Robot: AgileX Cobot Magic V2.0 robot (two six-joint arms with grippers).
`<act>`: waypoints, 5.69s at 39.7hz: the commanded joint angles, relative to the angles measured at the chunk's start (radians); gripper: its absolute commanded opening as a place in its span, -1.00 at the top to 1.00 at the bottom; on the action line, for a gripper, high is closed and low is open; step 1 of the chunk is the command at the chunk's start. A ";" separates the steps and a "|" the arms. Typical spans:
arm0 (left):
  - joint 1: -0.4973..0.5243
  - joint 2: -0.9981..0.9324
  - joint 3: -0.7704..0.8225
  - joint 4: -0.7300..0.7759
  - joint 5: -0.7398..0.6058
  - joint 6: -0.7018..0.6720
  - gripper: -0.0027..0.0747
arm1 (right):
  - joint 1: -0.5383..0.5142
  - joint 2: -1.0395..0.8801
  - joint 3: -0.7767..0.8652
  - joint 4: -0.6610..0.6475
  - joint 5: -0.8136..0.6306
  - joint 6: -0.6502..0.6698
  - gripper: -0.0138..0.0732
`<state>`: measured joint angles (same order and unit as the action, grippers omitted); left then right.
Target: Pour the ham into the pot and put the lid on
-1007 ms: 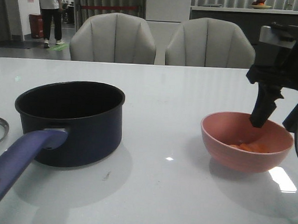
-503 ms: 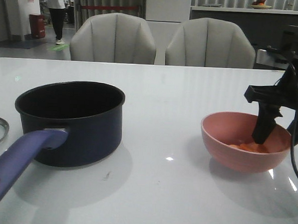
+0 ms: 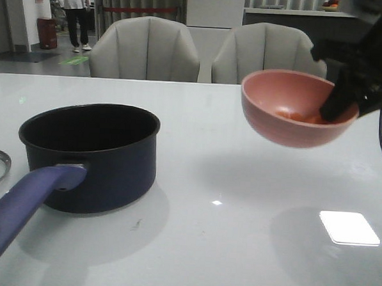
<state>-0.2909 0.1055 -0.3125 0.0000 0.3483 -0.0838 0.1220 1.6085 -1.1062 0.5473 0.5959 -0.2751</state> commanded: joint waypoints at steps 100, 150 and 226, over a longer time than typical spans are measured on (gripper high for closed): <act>-0.006 0.012 -0.029 -0.008 -0.081 -0.003 -0.57 | 0.620 -0.005 -0.067 -0.278 -0.879 -0.006 0.37; -0.006 0.012 -0.029 -0.008 -0.081 -0.003 -0.57 | -0.108 0.087 -0.064 -0.233 0.104 0.003 0.37; -0.006 0.012 -0.029 -0.008 -0.081 -0.003 -0.57 | 0.109 -1.570 0.921 -0.178 -0.508 -0.058 -0.13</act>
<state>-0.2909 0.1055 -0.3125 0.0000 0.3483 -0.0838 0.2301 0.0520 -0.1777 0.3537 0.1771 -0.3239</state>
